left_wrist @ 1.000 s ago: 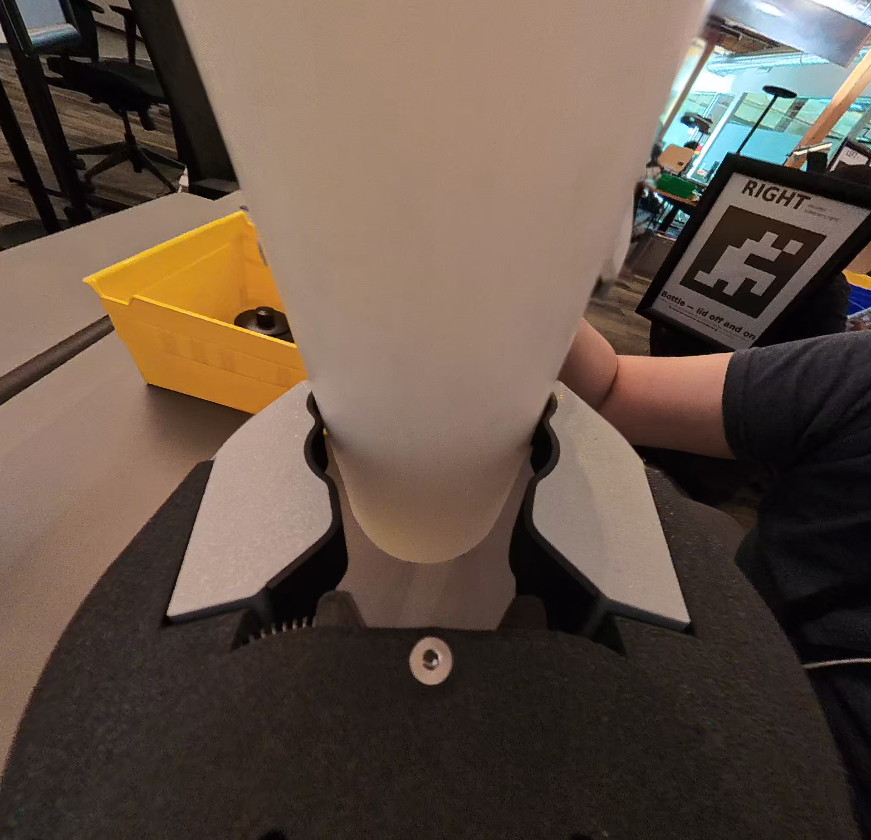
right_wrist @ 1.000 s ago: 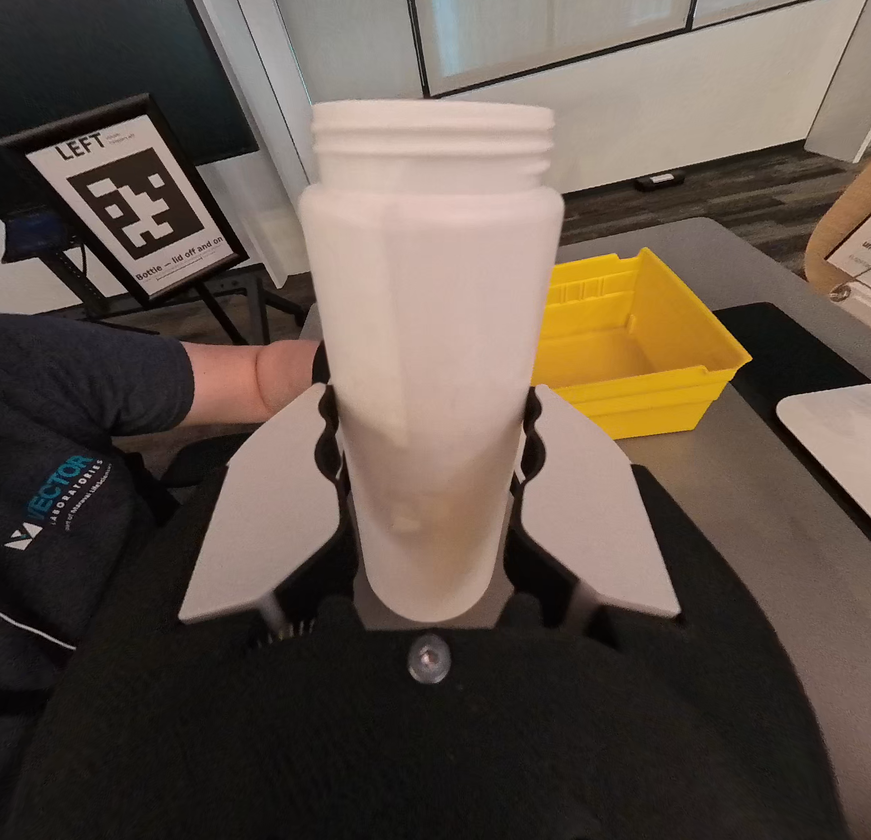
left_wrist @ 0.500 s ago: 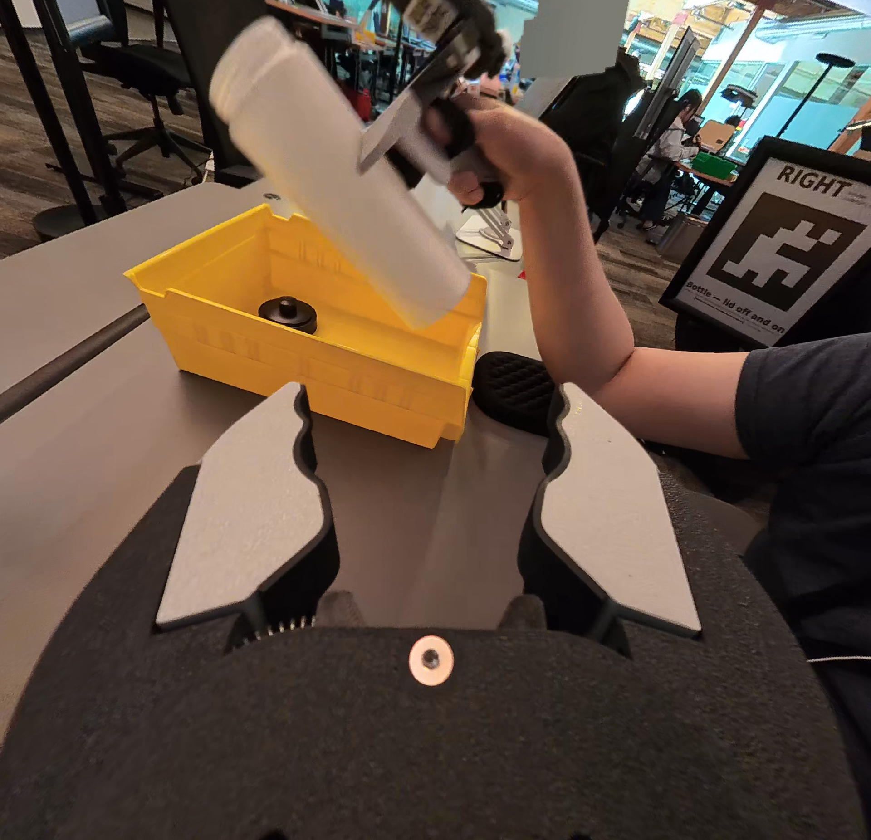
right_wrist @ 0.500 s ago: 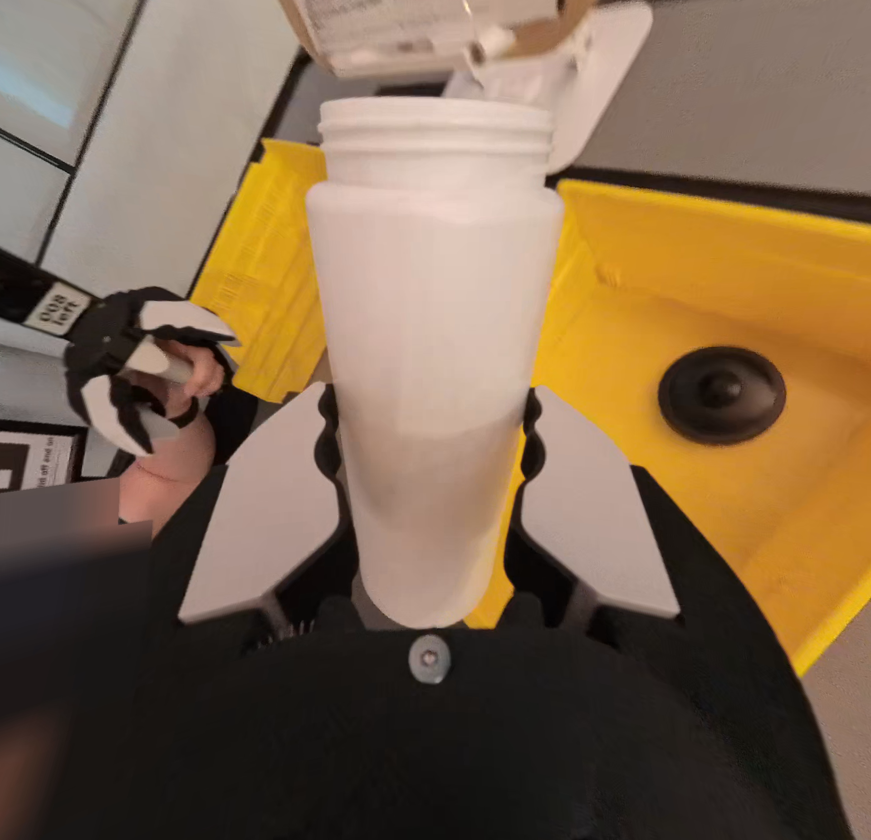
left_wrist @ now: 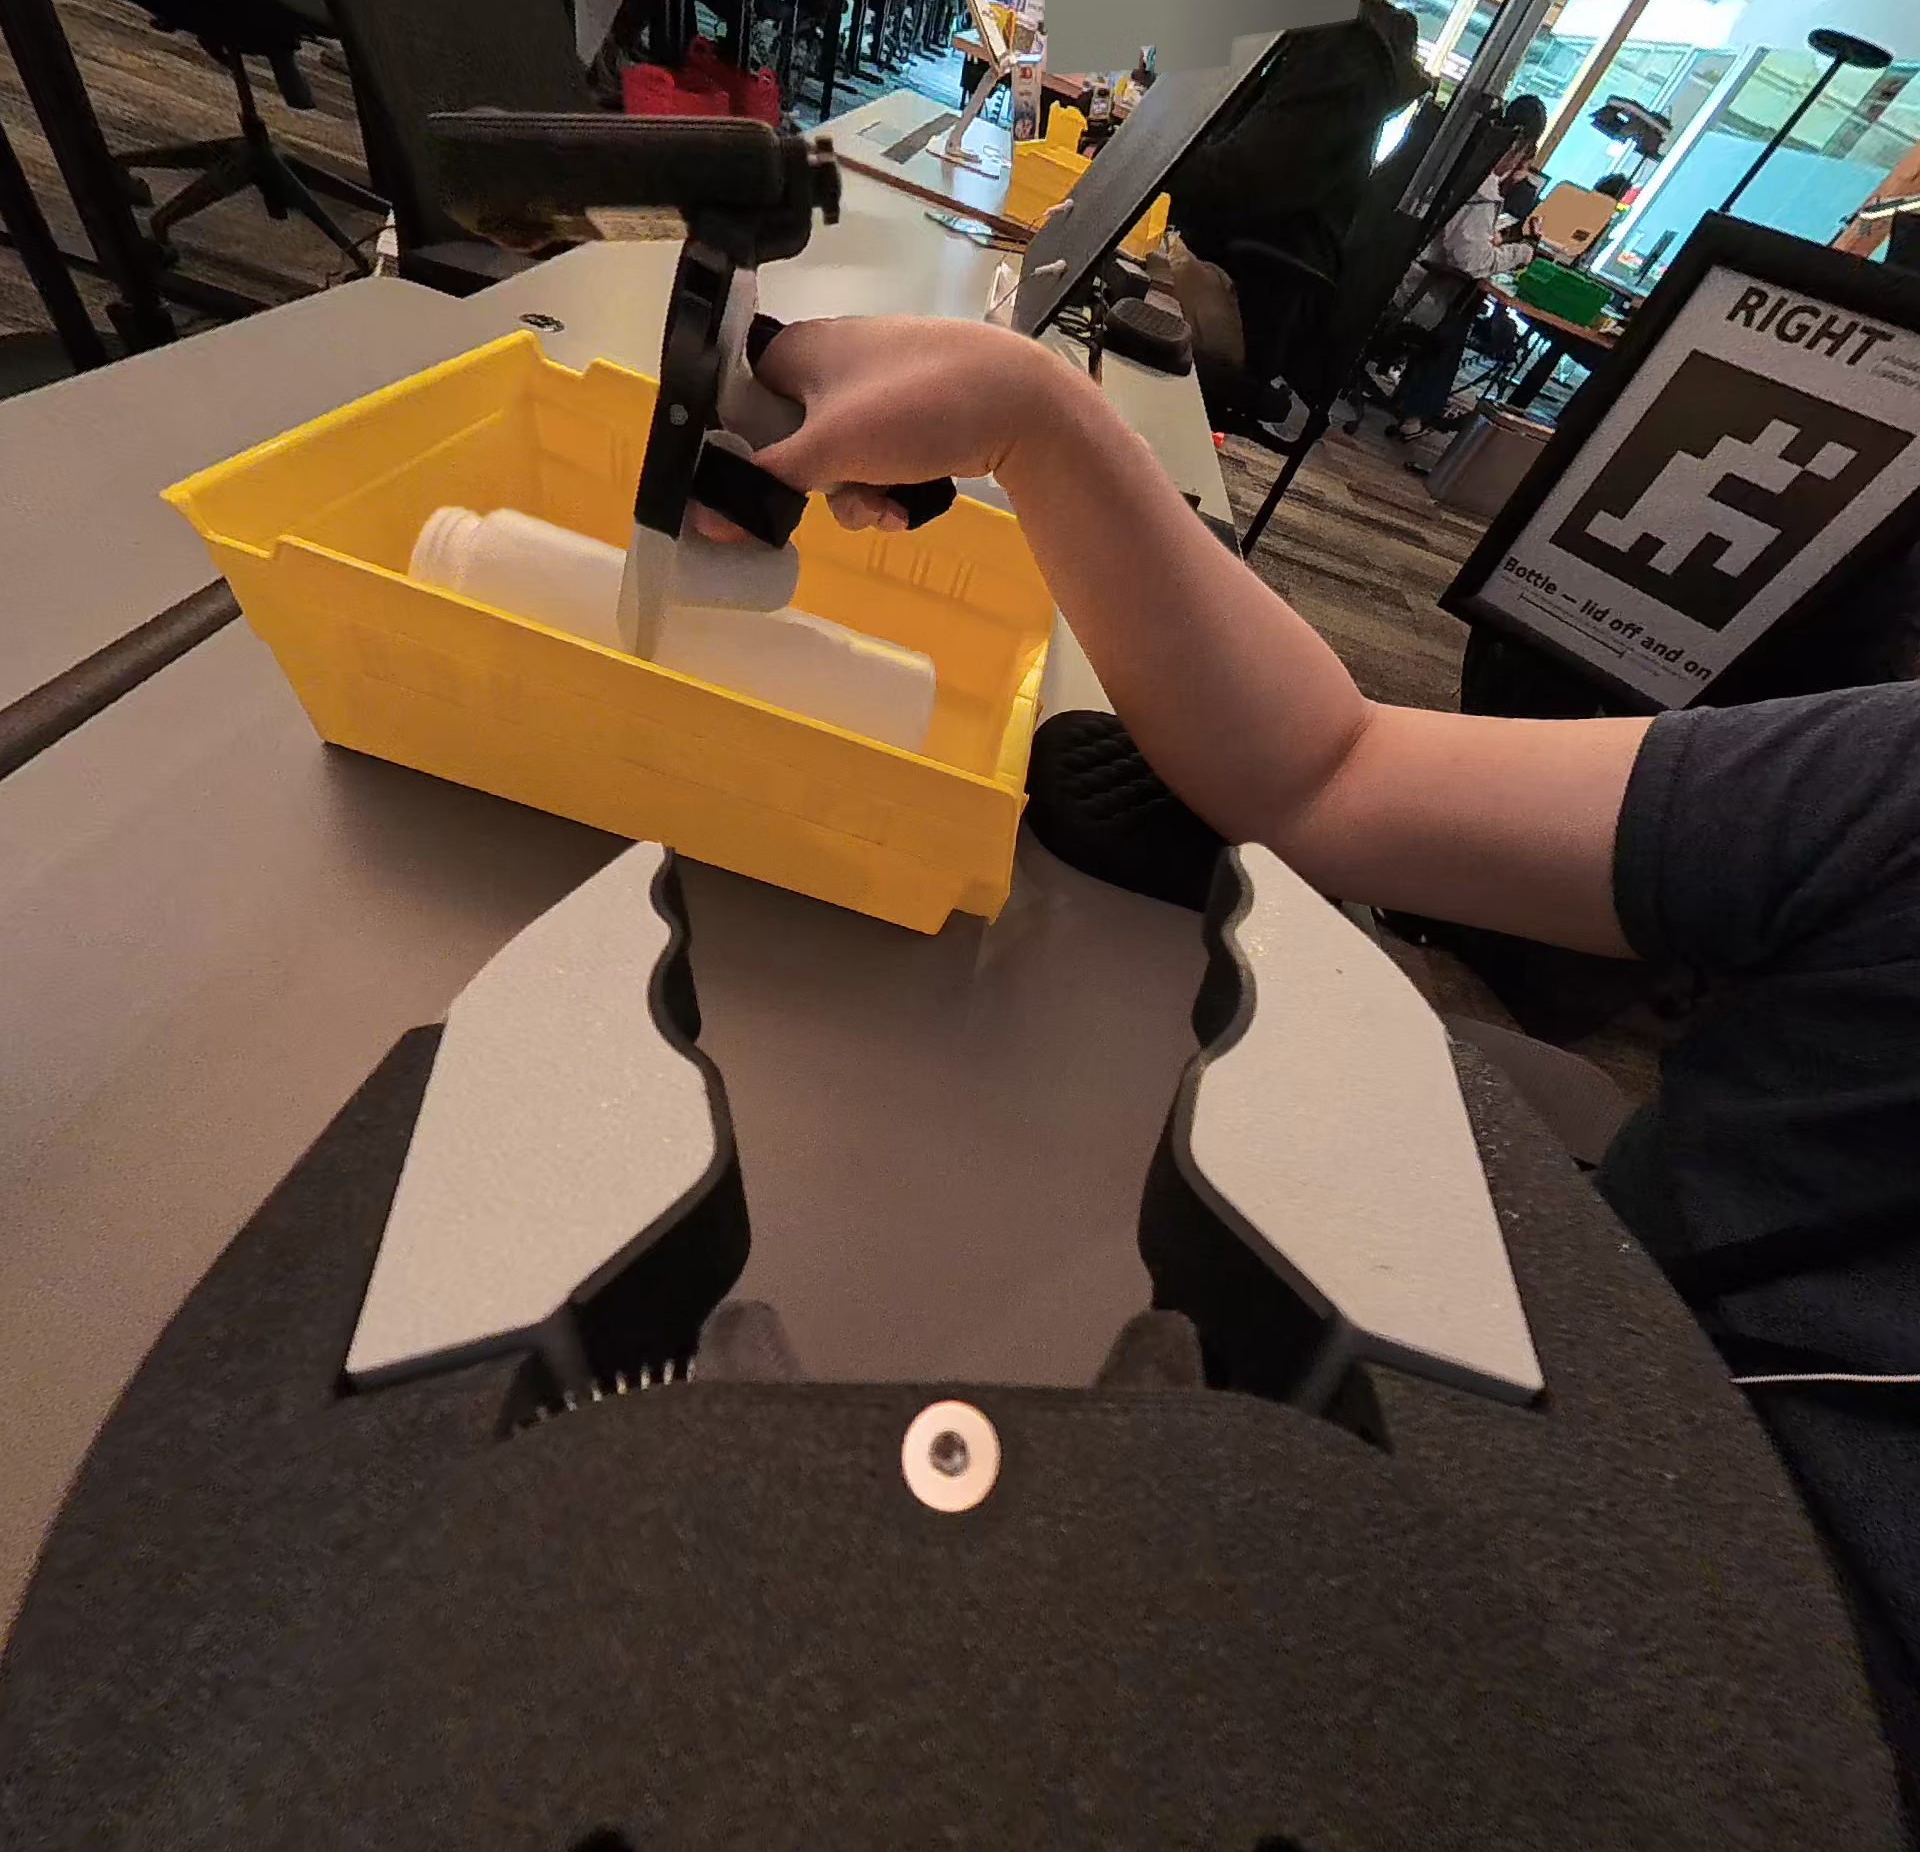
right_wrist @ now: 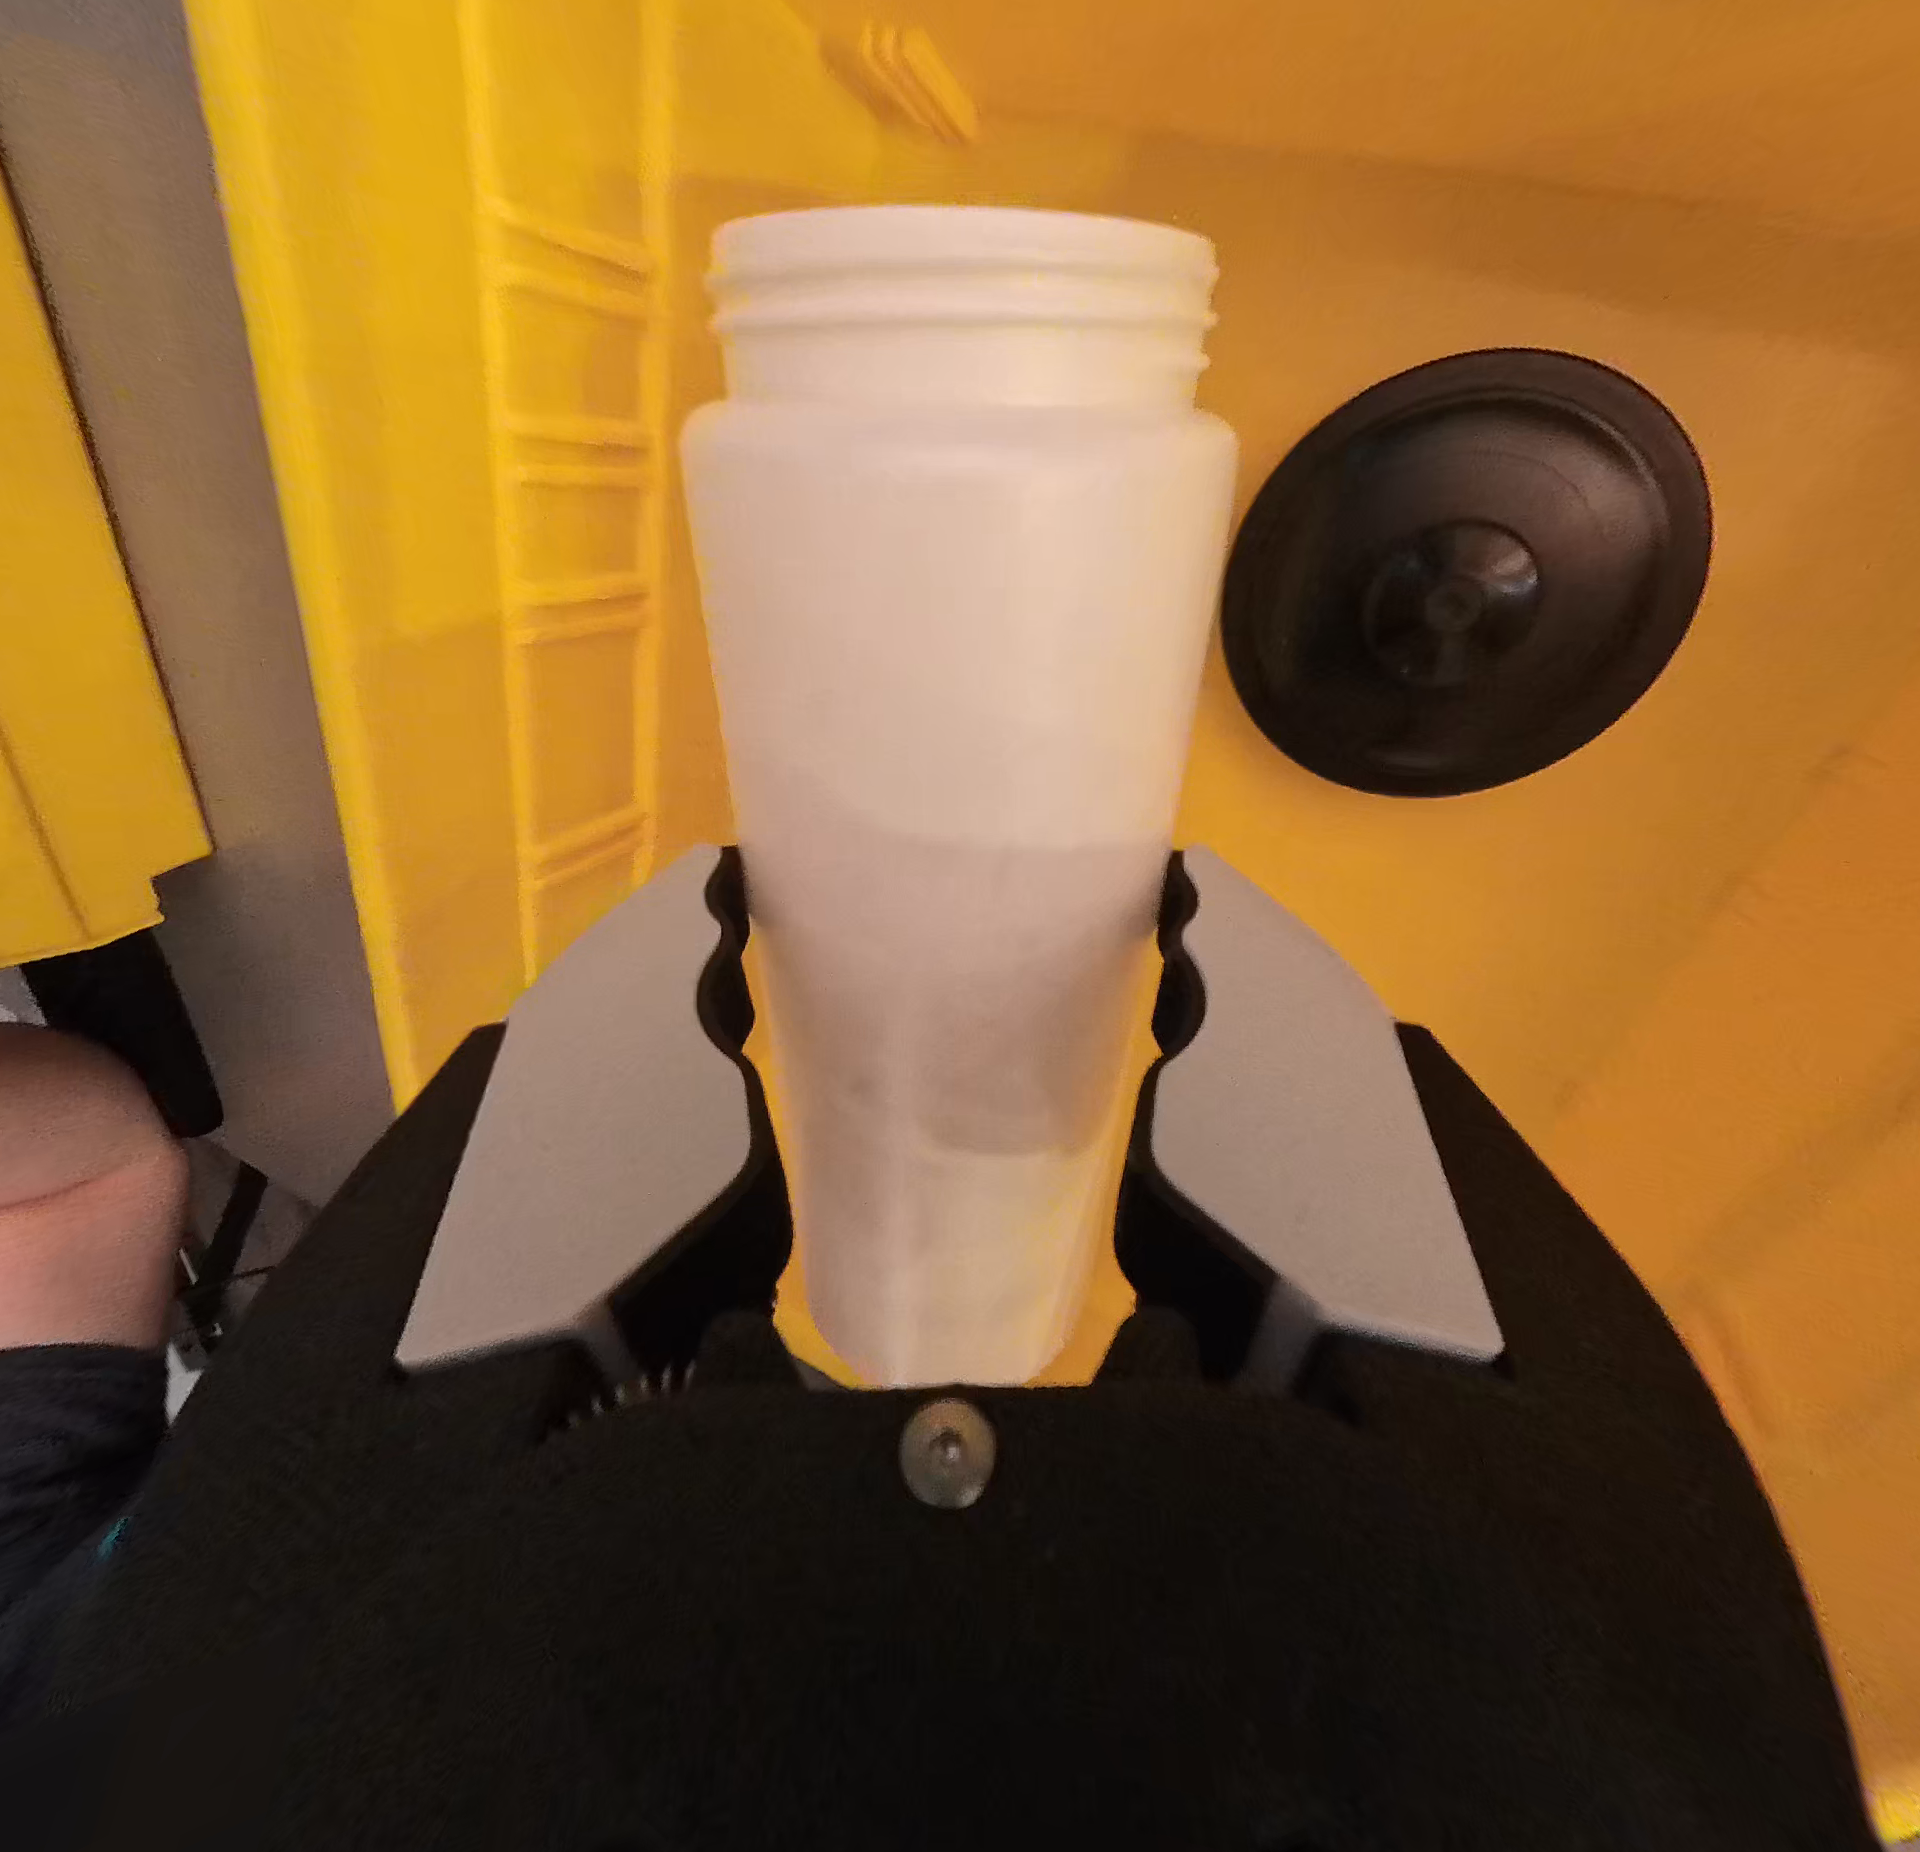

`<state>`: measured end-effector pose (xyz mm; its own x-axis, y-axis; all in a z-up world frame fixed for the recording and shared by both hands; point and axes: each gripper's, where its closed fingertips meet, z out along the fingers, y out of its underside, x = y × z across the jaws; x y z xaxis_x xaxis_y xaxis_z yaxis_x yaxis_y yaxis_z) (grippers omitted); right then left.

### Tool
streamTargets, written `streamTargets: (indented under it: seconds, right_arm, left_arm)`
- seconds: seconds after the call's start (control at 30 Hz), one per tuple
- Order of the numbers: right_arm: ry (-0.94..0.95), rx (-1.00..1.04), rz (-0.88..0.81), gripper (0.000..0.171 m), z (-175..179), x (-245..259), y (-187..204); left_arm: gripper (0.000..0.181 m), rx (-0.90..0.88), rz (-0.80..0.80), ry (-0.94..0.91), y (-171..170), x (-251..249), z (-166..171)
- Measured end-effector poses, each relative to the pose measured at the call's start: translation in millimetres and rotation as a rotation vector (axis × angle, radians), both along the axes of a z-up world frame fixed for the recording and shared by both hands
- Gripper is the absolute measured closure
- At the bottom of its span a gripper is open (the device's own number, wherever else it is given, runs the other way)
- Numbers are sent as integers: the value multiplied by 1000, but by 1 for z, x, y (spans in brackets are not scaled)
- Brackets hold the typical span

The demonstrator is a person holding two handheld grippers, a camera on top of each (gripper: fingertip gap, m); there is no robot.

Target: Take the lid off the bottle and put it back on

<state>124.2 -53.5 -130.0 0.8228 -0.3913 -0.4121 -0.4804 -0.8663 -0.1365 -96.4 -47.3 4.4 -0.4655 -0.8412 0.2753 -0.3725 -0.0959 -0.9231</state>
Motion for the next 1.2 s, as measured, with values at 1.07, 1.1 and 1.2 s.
streamTargets:
  seconds: [1.07, 1.1, 1.2]
  right_arm:
    - [-305, -41, -164, 121, 47, 91, -89]
    - [-286, -67, -163, 121, 41, 91, -93]
    - [-252, -131, -159, 123, 26, 92, -98]
  left_arm:
    - [116, 471, 1117, 609, 271, -170, -16]
    - [116, 454, 1141, 681, 278, -184, -26]
    - [114, 378, 1170, 844, 292, -214, -53]
